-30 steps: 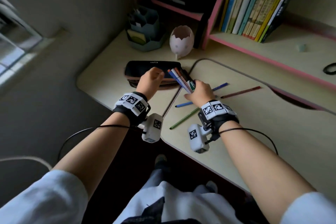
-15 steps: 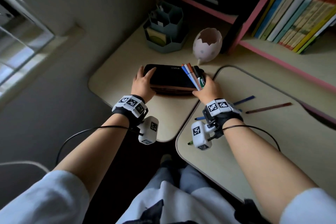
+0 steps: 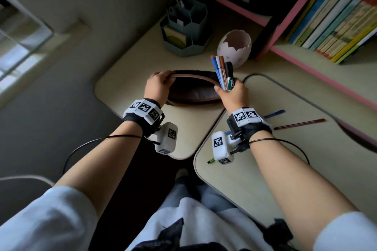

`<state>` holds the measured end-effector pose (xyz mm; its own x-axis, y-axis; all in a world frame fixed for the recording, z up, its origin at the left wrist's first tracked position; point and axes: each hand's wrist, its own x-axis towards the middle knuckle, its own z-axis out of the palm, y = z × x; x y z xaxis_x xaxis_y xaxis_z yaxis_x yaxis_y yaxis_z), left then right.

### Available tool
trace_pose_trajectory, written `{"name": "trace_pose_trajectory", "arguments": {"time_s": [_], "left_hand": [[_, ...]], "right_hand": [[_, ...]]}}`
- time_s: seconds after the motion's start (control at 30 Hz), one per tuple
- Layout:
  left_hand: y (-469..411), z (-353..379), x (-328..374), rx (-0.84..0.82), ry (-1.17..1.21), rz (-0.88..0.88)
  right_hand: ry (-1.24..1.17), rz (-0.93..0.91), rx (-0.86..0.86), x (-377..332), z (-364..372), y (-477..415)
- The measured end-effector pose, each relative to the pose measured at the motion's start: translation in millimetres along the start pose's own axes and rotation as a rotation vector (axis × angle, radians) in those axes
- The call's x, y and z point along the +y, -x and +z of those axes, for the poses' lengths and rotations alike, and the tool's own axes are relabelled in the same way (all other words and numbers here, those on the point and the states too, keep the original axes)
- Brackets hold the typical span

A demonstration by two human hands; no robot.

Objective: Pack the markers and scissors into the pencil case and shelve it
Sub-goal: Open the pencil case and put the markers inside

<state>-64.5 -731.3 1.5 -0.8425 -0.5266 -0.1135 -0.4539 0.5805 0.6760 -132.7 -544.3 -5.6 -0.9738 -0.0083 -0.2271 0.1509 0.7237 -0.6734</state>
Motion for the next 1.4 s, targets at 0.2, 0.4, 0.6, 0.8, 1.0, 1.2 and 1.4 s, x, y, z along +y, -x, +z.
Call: {"name": "trace_pose_trajectory", "arguments": {"time_s": [0.2,0.4,0.6,0.8,1.0,1.2,1.4], "left_hand": [[2,-13,16,-0.026,0.081,0.022],[10,-18,32,-0.066,0.075,0.092],[26,-6,45,-0.157,0.11,0.126],[45,17,74,-0.289,0.111,0.215],[68,47,100,-0.374,0.122,0.25],[98,84,133,-0.433,0.08,0.32],[137,122,172,-0.439,0.051,0.362]], "right_hand": [[-0.098,0.046,0.165,-15,-16,0],[-0.099,0.109,0.268,-11,-33,14],[-0.162,0.178,0.373,11,-59,33],[-0.127,0.201,0.382,38,-84,50],[-0.104,0.28,0.374,76,-114,64],[-0.047,0.291,0.402,112,-153,77],[0.069,0.273,0.372,154,-196,90]]}}
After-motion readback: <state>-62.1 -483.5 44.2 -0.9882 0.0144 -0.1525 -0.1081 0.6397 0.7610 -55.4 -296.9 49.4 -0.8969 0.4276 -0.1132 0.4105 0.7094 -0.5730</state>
